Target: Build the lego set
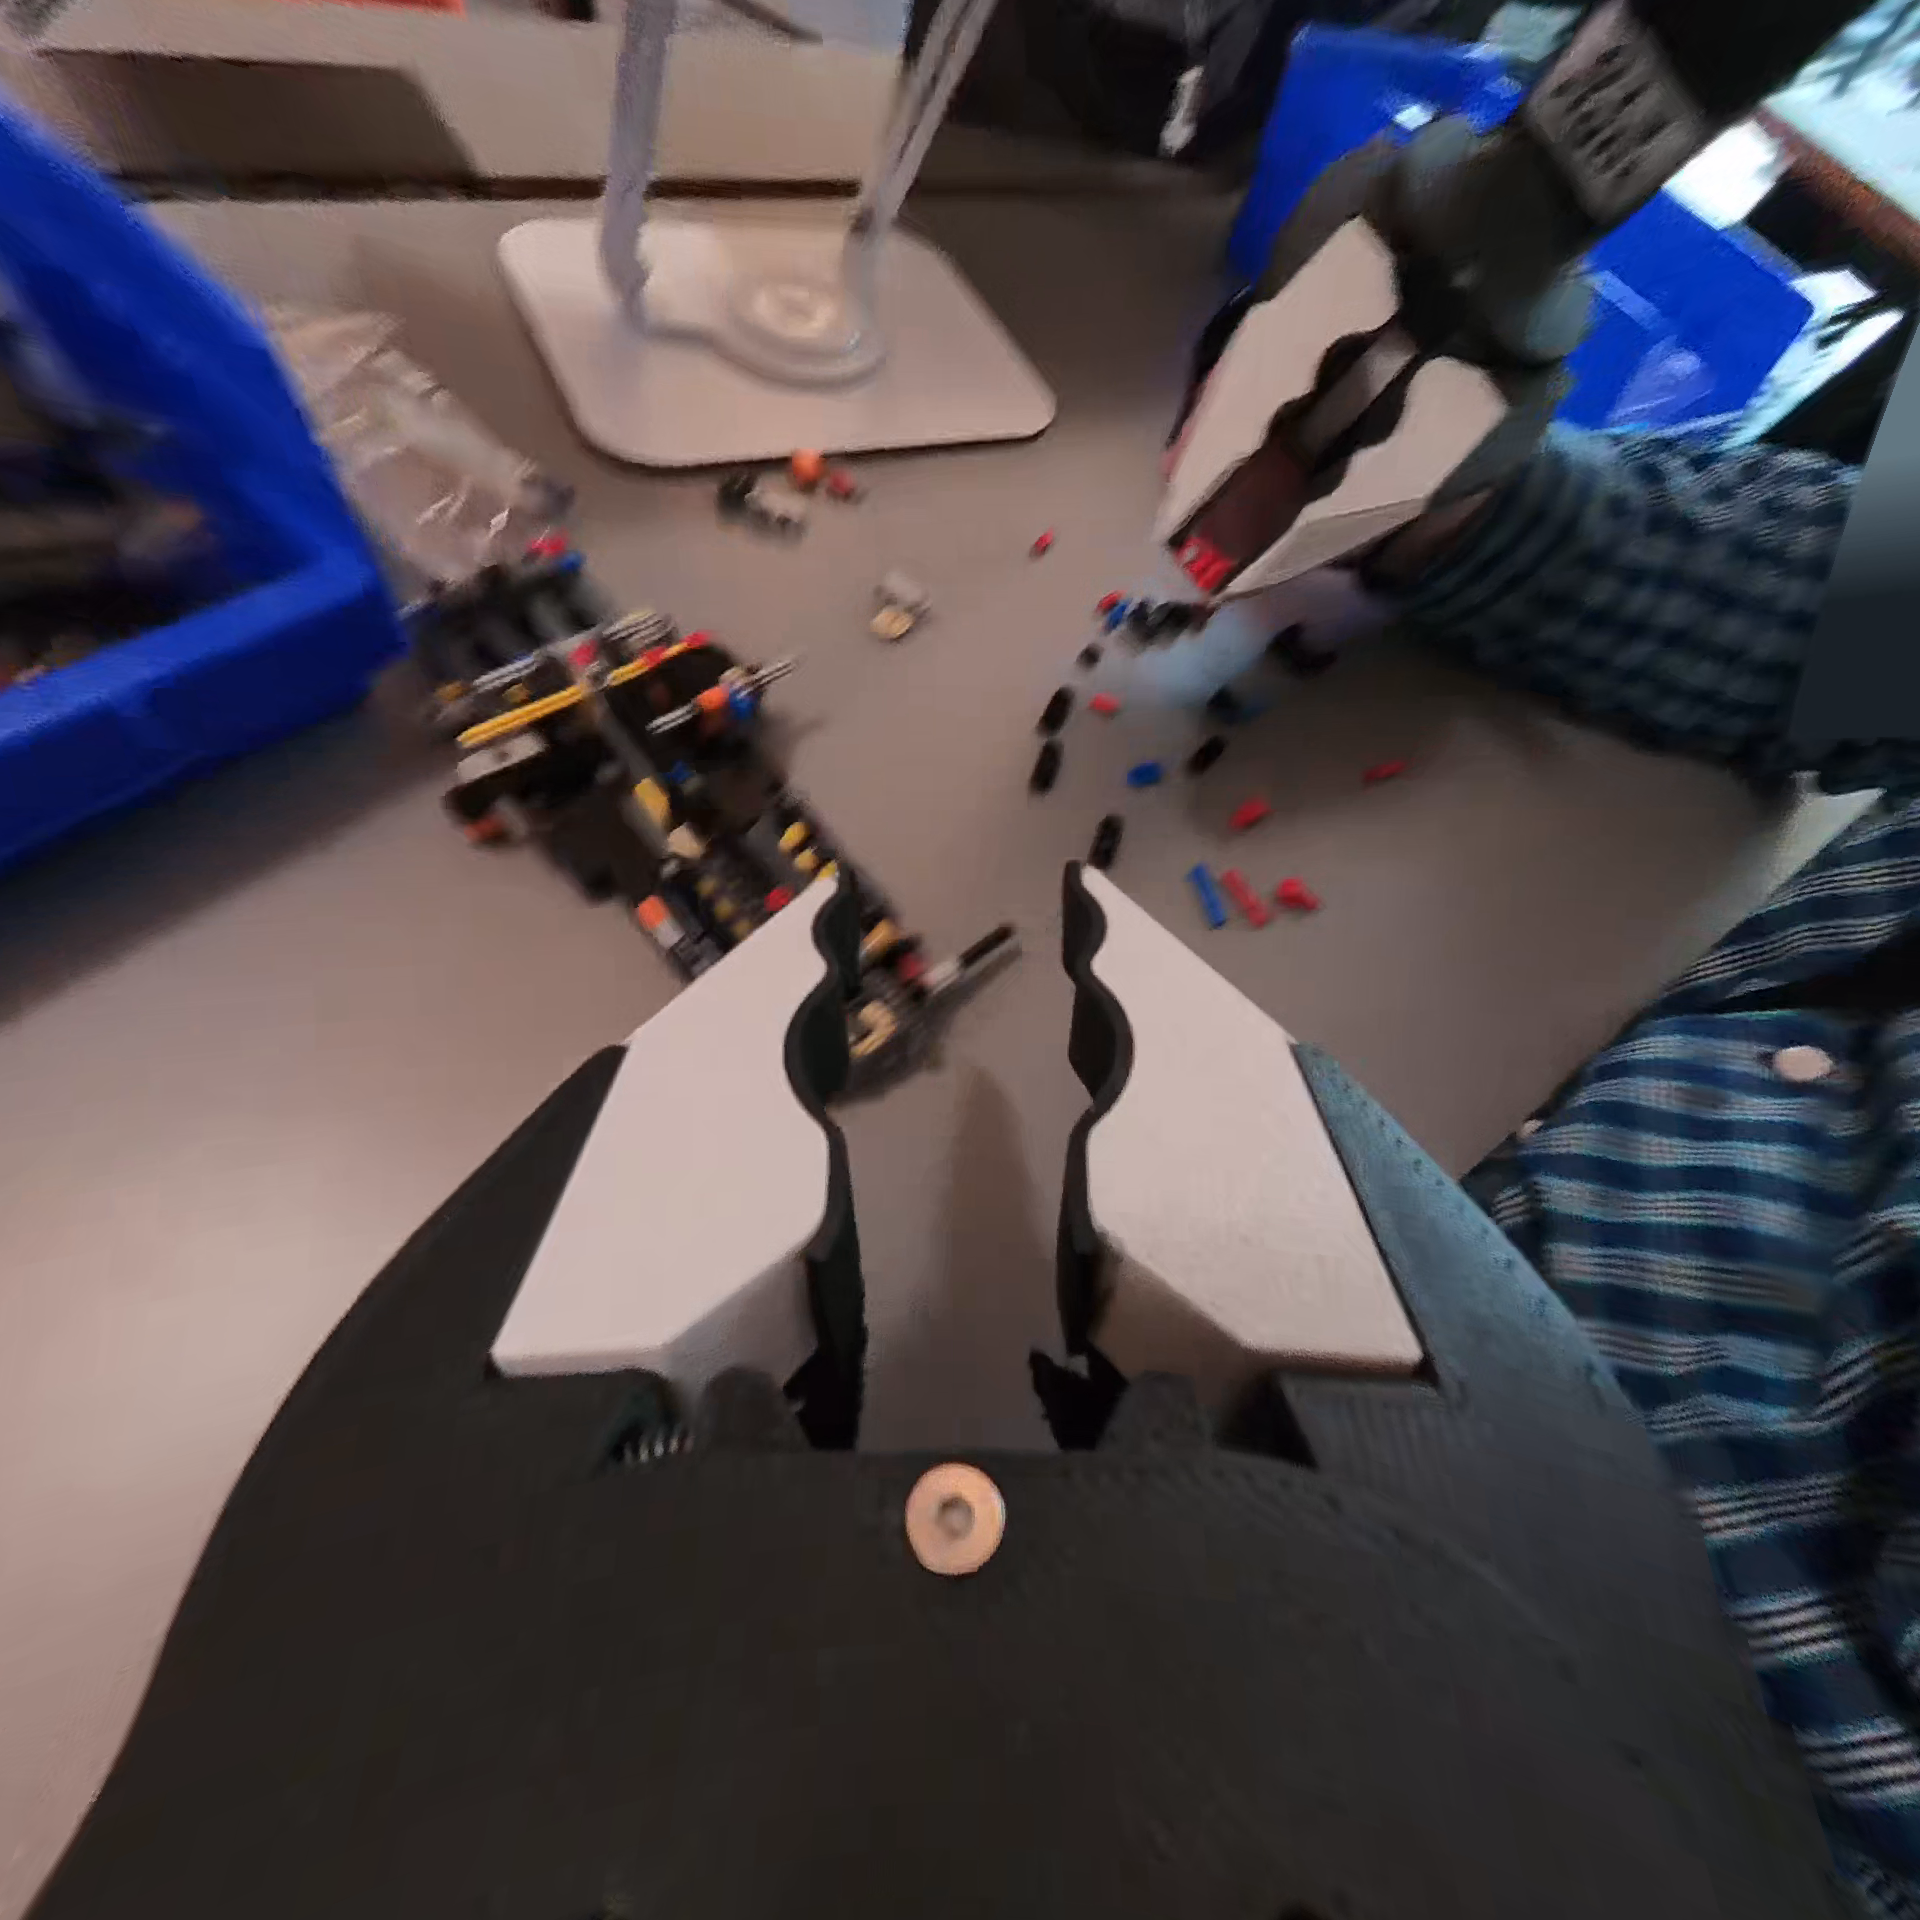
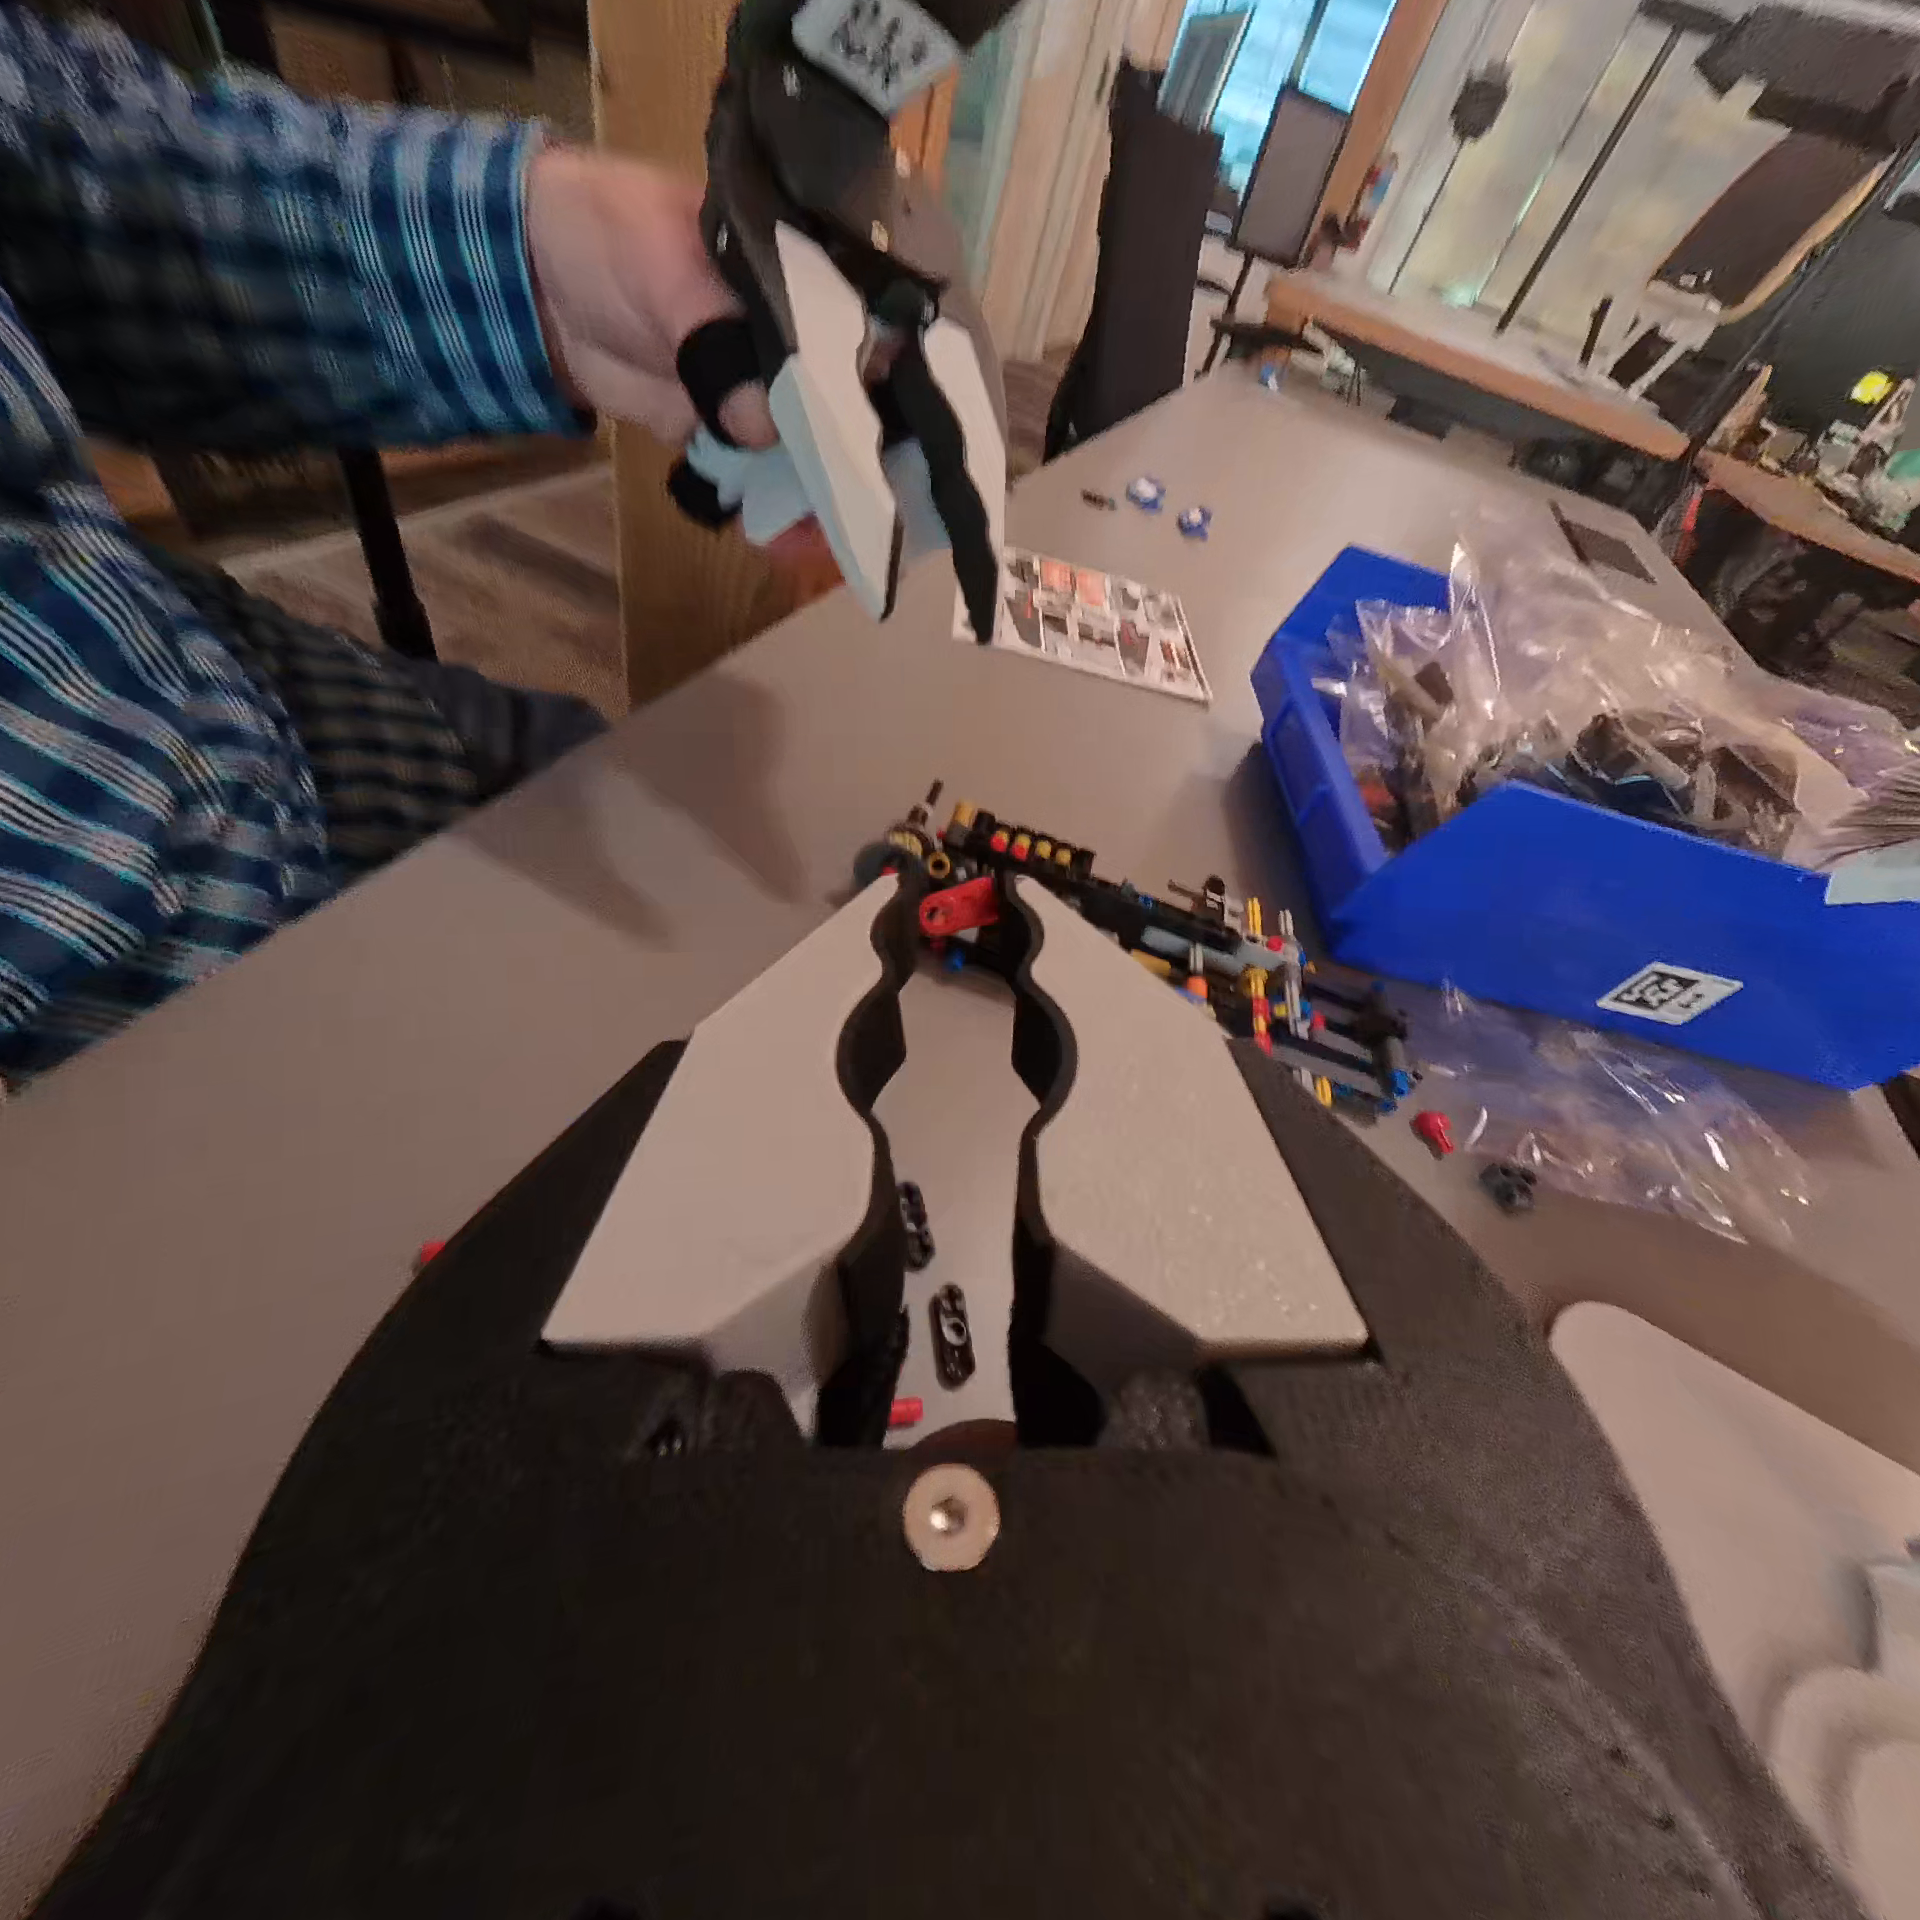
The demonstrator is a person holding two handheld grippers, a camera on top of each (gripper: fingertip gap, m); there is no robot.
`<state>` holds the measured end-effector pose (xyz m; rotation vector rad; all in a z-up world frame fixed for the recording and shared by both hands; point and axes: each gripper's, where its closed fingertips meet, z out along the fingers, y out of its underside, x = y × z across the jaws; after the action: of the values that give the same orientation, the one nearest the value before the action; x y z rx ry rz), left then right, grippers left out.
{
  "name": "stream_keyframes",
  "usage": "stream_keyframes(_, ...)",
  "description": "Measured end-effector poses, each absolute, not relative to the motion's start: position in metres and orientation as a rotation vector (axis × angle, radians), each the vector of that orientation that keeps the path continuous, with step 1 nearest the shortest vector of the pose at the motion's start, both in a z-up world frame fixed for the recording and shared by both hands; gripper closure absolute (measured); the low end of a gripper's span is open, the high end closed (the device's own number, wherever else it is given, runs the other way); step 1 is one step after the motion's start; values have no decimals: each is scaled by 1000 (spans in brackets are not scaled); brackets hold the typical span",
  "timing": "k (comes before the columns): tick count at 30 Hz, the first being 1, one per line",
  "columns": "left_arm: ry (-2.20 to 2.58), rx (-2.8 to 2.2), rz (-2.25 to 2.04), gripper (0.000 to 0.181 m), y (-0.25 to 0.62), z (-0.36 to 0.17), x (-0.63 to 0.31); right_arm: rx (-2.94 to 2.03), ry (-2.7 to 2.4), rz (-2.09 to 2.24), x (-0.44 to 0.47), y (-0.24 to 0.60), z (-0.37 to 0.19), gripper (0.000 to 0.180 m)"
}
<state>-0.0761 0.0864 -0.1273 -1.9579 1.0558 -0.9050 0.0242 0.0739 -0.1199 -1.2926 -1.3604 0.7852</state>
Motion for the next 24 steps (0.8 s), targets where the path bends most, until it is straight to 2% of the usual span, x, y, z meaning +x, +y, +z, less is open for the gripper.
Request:
stream_keyframes(1, 1066, -1935, -951, 143, 81, -123, -65, -1280, -1340, 823, 25, 72, -115, 168)
stream_keyframes(9, 913, -1818, -1378, 145, 66, -101, -5, -1201, -1346, 741, 23, 65, -98, 168)
stream_keyframes(17, 868, -1831, -1466, 151, 59, -113, 12, -1126, -1484, 488, 7, 51, -107, 168)
stream_keyframes(24, 802, -1791, -1625, 159, 55, -112, 14, -1128, -1453, 535, 2, 48, -104, 168)
